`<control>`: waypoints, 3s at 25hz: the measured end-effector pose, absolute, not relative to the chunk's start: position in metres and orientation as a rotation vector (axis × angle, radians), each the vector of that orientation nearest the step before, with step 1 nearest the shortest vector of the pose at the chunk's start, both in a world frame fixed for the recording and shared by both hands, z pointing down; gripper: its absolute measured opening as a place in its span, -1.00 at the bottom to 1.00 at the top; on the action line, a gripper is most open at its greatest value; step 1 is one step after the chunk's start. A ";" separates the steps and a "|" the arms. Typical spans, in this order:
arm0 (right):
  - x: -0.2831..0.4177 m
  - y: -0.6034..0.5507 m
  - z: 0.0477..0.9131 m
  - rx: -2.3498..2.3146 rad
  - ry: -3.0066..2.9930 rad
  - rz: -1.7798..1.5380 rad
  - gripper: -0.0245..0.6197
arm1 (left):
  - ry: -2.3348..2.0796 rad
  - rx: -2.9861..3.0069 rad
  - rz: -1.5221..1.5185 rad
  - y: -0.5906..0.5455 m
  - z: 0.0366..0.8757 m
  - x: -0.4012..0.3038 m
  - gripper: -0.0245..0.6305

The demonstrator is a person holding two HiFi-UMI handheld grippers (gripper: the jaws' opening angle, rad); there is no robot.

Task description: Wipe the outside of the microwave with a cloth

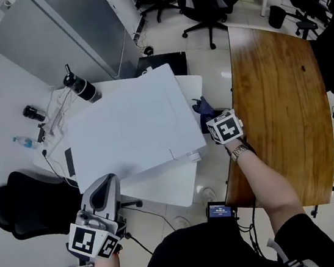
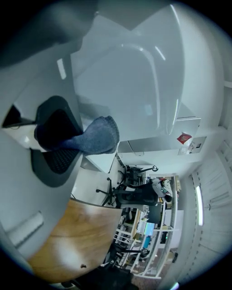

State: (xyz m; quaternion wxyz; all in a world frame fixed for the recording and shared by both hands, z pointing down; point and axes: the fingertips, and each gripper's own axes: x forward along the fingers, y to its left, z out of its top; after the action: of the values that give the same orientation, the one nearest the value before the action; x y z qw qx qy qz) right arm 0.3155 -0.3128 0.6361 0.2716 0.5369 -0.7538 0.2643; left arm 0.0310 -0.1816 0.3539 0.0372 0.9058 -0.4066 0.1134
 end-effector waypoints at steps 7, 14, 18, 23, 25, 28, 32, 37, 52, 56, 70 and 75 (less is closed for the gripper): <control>0.322 -0.271 0.581 1.567 -1.996 0.620 -0.72 | -1.209 2.819 0.232 -0.159 0.345 0.001 -0.91; 0.318 -0.210 0.521 1.712 -1.958 0.527 -0.73 | -1.159 2.845 0.129 -0.132 0.339 -0.035 -0.91; 0.303 -0.171 0.485 1.797 -1.959 0.434 -0.72 | -1.138 2.856 0.086 -0.116 0.339 -0.057 -0.91; 0.264 -0.127 0.439 1.870 -2.012 0.301 -0.73 | -1.148 2.845 0.054 -0.100 0.340 -0.090 -0.91; 0.238 -0.115 0.429 1.846 -2.054 0.266 -0.72 | -1.160 2.835 0.038 -0.094 0.341 -0.105 -0.91; 0.189 -0.104 0.420 1.775 -2.137 0.217 -0.73 | -1.184 2.819 0.018 -0.086 0.344 -0.126 -0.91; 0.119 -0.098 0.421 1.642 -2.237 0.165 -0.72 | -1.222 2.799 0.001 -0.074 0.345 -0.151 -0.91; 0.034 -0.098 0.435 1.488 -2.332 0.134 -0.72 | -1.284 2.779 -0.014 -0.061 0.344 -0.188 -0.91; -0.132 -0.109 0.487 1.161 -2.458 0.060 -0.72 | -1.474 2.689 -0.001 -0.037 0.345 -0.269 -0.91; -0.152 -0.121 0.513 1.129 -2.422 0.093 -0.72 | -1.508 2.669 0.014 -0.035 0.347 -0.285 -0.91; -0.179 -0.163 0.553 1.129 -2.337 0.207 -0.73 | -1.584 2.609 0.035 -0.041 0.355 -0.323 -0.91; -0.171 -0.167 0.556 1.151 -2.328 0.237 -0.73 | -1.553 2.618 0.032 -0.049 0.358 -0.318 -0.91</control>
State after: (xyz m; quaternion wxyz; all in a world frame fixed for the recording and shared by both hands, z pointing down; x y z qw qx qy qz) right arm -0.1707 -0.1669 0.5559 0.2637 0.4259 -0.8611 0.0877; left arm -0.3183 -0.0490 0.3580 0.0486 0.8590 -0.5096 0.0104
